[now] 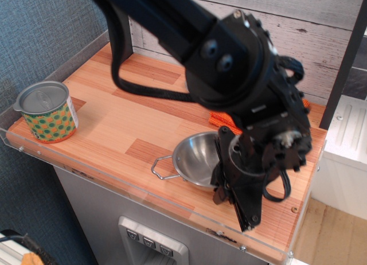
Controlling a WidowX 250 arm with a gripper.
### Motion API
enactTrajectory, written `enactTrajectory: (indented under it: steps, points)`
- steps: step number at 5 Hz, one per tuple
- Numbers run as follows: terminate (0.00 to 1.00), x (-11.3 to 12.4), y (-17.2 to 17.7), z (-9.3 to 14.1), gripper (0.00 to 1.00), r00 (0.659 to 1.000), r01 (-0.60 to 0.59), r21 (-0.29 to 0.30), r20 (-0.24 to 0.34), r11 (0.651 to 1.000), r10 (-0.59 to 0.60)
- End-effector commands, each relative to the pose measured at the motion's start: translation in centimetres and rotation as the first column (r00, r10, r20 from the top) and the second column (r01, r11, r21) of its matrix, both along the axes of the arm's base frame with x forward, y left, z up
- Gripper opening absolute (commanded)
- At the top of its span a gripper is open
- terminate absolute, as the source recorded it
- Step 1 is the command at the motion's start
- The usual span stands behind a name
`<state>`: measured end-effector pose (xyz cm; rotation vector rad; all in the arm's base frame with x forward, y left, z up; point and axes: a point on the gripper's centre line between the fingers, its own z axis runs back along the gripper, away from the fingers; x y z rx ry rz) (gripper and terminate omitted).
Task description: Put the silver bowl in front of the orange cloth.
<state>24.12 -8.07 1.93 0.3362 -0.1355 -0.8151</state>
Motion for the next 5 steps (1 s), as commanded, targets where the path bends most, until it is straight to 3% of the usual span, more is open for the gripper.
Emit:
enactTrajectory:
  steps: [1, 2, 3, 5]
  points:
    - [0.0, -0.3, -0.9, 0.7, 0.0, 0.997, 0.07, -0.045, 0.014, 0.997, -0.069]
    - [0.0, -0.1, -1.0, 0.3, 1.0, 0.995, 0.085, -0.095, -0.038, 0.992, -0.089]
    - [0.0, 0.1, -0.9, 0.4, 1.0, 0.993, 0.08, -0.142, -0.076, 0.987, -0.091]
    - [0.0, 0.2, -0.4, 1.3, 1.0, 0.993, 0.062, -0.197, -0.09, 0.978, -0.081]
